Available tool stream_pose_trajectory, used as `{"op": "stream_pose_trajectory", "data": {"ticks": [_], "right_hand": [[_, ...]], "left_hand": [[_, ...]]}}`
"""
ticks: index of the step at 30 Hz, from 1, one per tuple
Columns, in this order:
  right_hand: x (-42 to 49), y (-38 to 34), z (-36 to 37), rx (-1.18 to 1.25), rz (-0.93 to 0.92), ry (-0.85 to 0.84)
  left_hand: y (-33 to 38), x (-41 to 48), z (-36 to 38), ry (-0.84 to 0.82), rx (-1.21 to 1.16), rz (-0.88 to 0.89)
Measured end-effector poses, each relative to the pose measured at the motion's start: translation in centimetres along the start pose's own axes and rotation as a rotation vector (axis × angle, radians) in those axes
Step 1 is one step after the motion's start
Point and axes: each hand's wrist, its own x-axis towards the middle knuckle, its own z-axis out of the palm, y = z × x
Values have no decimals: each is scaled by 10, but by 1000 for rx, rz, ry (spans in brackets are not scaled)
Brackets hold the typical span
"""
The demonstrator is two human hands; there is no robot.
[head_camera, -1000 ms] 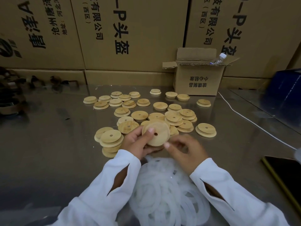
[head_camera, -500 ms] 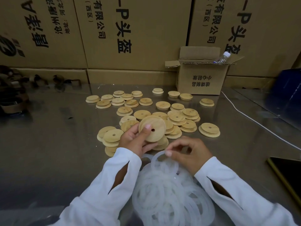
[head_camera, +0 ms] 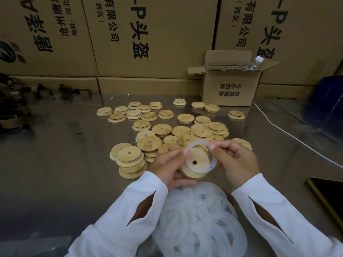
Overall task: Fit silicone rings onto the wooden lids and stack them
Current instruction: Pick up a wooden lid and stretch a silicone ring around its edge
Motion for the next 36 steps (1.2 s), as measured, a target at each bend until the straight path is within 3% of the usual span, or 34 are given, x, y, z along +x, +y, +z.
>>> {"op": "stream_pose_trajectory", "data": {"ticks": [4, 36], "right_hand": [[-2, 0, 2, 8, -11, -25], [-3, 3, 3, -88, -2, -8]], "left_hand": [[-2, -4, 1, -70, 101, 24], [-3, -2, 2, -71, 100, 60]]}}
